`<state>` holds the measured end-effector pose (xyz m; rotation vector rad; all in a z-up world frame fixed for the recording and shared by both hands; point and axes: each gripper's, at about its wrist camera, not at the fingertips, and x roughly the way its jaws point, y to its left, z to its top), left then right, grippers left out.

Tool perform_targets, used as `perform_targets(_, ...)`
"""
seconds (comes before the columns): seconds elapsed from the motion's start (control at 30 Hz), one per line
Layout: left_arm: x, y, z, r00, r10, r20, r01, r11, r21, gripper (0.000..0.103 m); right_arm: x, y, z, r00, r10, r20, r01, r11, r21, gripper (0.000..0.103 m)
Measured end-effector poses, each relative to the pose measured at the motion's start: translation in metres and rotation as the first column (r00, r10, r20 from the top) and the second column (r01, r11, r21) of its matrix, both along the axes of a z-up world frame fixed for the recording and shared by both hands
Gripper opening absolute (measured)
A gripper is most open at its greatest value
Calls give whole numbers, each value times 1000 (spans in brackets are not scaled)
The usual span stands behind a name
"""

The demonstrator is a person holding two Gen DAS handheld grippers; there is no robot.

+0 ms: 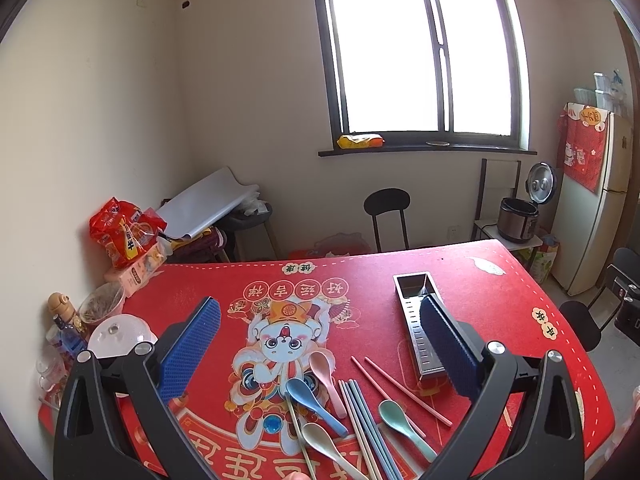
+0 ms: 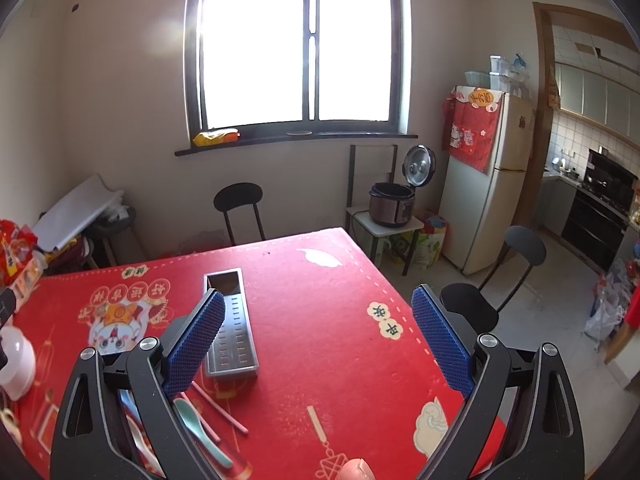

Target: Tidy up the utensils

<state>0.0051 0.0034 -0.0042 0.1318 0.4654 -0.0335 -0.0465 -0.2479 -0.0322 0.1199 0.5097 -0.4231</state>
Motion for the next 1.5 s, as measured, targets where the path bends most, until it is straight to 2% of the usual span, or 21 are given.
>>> perform_targets(1.13,1,-4,-6,1000,1,-16,-1,1000,4,98,3,2,-2,1000,14,-20,-14,1000,9,92)
perform_targets(1.37,5,0,-11,998,-8,-60,7,1000,-22,98,6,2,-1,999,22,-31,-21,999,25,92)
perform_targets(1.5,22,12,-16,989,-20,-144,20,1000,-1,98,15,3,-8,992,112,-62,-108,992,68,92)
